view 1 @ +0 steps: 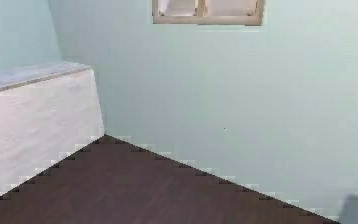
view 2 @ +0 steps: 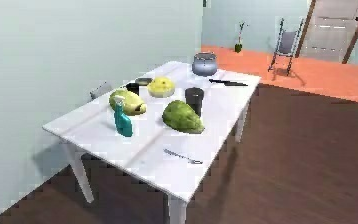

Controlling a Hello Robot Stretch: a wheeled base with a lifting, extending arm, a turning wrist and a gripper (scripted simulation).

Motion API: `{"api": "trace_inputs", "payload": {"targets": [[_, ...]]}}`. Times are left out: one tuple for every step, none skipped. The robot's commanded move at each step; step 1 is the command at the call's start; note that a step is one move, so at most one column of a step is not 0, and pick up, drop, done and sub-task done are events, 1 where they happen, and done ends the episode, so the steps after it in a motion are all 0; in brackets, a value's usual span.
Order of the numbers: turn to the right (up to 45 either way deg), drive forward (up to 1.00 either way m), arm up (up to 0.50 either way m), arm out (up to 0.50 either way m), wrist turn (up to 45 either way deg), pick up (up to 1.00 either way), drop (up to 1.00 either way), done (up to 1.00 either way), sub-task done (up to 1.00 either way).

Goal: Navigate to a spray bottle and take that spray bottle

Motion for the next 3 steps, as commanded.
{"api": "trace_inputs", "payload": {"targets": [[-45.0,0.00,0.00,0.00,0.0,0.00,0.00,0.00,0.00],[-45.0,0.00,0.00,0.00,0.0,0.00,0.00,0.00,0.00],[-12.0,0.00,0.00,0.00,0.0,0.00,0.00,0.00,0.00]]}}
